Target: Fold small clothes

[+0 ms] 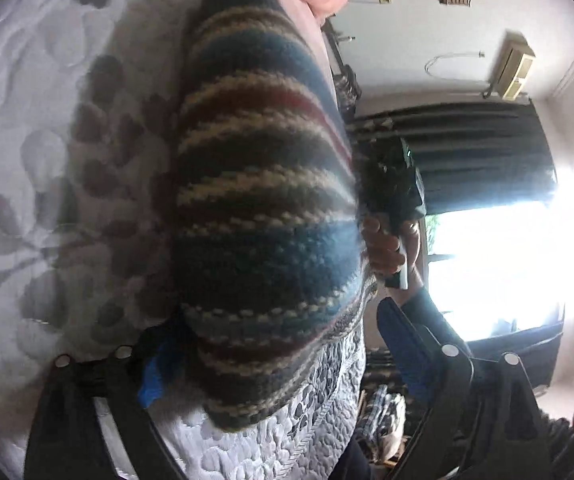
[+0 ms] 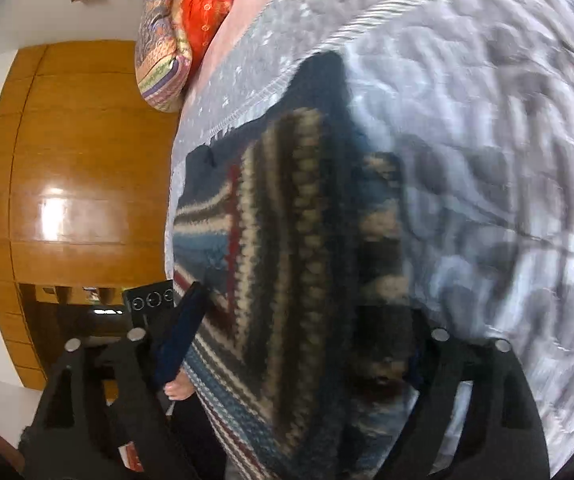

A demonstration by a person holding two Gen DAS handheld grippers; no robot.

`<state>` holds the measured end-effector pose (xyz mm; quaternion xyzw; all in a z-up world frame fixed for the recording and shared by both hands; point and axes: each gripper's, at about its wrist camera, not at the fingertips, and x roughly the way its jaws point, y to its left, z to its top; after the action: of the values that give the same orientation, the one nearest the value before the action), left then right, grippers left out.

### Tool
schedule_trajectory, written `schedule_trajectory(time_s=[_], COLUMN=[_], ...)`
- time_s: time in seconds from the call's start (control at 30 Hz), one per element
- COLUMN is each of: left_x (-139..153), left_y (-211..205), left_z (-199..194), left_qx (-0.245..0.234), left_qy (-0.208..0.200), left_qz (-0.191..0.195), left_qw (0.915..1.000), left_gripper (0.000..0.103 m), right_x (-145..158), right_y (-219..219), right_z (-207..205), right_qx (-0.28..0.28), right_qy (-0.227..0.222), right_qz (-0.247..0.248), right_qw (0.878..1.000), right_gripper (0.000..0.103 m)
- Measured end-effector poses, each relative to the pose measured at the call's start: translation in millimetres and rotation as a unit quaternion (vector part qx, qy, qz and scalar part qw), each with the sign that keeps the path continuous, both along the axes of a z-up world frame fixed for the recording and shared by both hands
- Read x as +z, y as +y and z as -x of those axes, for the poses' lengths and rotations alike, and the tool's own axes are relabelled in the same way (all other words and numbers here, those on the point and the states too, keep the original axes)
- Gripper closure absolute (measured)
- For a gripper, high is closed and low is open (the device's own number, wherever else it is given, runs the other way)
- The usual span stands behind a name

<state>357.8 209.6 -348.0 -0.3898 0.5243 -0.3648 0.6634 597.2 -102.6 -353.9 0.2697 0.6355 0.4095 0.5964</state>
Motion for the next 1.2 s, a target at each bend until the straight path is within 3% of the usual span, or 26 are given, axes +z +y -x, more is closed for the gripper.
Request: schedule_trajectory(time_s=[0.17,0.23,0.27,0.33,0.37,0.4,0.67,0.9,1.2], left_x=[-3.8,-3.8,-4.1,-3.2,-3.5,-3.2,9.6,38.2,67.3], left_y=[-11.7,-14.6,-15.9,-17.6,-17.3,-17.2,-19.3,-19.1,36.7], left_z=[-7.4,-10.3,-11.9,-12.8,-14.9,-17.2,-17.6,-13.4,45.9], left_qx=[-0.013,-0.011,-0.011,-0.011,-0.012,-0.009,-0.012,-0.026,-0.022], left_qy=[0.012,0.024,0.03,0.036,0.044,0.051,0.052,0.023,0.018], left_qz=[-0.027,-0.033,-0.038,-0.049,-0.06,-0.061,-0.065,-0.081,-0.098], left_qw=[0.9995,0.9991,0.9988,0.9981,0.9972,0.9968,0.9964,0.9961,0.9947], left_gripper=[0.011,0.011,0.012,0.021,0.034,0.037,0.051,0.057,0.058], right_x=[-3.6,-4.5,-5.6,-3.6,-2.0,0.7,17.4,43.9,54.4], right_y=[12.0,13.4,12.2,10.9,10.0,11.0,7.6,22.9,80.7], right_z=[-4.3,-2.4,-0.7,3.1,5.1,6.4,17.6,31.4,102.5], right_qx=[-0.003,-0.002,-0.004,-0.009,-0.01,-0.013,-0.025,-0.021,-0.01], right_qy=[0.0,-0.002,-0.001,-0.009,-0.013,-0.018,-0.035,-0.045,-0.027], right_qz=[-0.008,-0.008,-0.01,-0.013,-0.012,-0.012,-0.024,-0.04,-0.068], right_qw=[1.0,1.0,1.0,1.0,1.0,1.0,0.999,0.998,0.997], right_gripper=[0.02,0.039,0.041,0.05,0.051,0.052,0.056,0.057,0.058])
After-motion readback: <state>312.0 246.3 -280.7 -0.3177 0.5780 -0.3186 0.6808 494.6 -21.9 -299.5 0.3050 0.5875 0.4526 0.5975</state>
